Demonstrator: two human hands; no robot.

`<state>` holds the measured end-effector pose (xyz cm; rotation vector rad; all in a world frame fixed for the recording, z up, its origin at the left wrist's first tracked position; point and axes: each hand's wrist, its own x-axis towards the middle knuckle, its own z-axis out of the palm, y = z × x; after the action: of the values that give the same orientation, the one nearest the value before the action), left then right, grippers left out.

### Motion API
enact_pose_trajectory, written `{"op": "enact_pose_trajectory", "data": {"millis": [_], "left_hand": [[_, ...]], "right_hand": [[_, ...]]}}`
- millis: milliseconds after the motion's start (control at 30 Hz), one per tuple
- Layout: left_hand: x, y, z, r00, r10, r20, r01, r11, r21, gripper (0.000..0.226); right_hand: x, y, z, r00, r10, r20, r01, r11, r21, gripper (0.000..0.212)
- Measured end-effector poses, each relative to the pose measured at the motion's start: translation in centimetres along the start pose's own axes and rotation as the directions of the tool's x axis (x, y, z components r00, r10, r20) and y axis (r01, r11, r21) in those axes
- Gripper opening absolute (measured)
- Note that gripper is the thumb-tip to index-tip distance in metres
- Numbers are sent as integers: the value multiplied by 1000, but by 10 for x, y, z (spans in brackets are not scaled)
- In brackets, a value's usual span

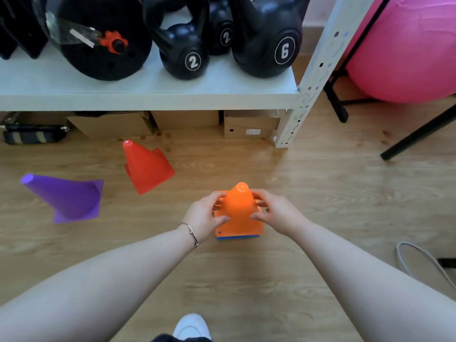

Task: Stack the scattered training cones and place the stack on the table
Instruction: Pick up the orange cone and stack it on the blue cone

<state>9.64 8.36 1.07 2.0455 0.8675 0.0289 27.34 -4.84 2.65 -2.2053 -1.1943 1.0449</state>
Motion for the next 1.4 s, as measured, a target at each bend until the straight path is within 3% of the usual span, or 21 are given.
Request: {"op": "enact_pose_trajectory", "data": {"millis": [700,967,1200,1300,1400], "left_hand": [[13,-29,23,998,-34,60,32,999,28,58],[17,-30,21,994,-47,101,41,997,65,58],[23,-19,15,979,-40,200,-35,933,358,59],[24,-16,10,977,-60,203,-62,834,548,54],[19,-12,-2,997,49,53,-72,672,737,45]], "right_hand": [[12,32,38,998,57,-28,-55,997,60,65],[12,29,37,995,97,6,-97,995,-15,70],[6,15,32,999,53,7,-47,924,-379,62],[3,11,26,1000,14,-18,-21,867,-499,56],[-1,5,13,991,-58,-117,-23,805,-593,46]]}}
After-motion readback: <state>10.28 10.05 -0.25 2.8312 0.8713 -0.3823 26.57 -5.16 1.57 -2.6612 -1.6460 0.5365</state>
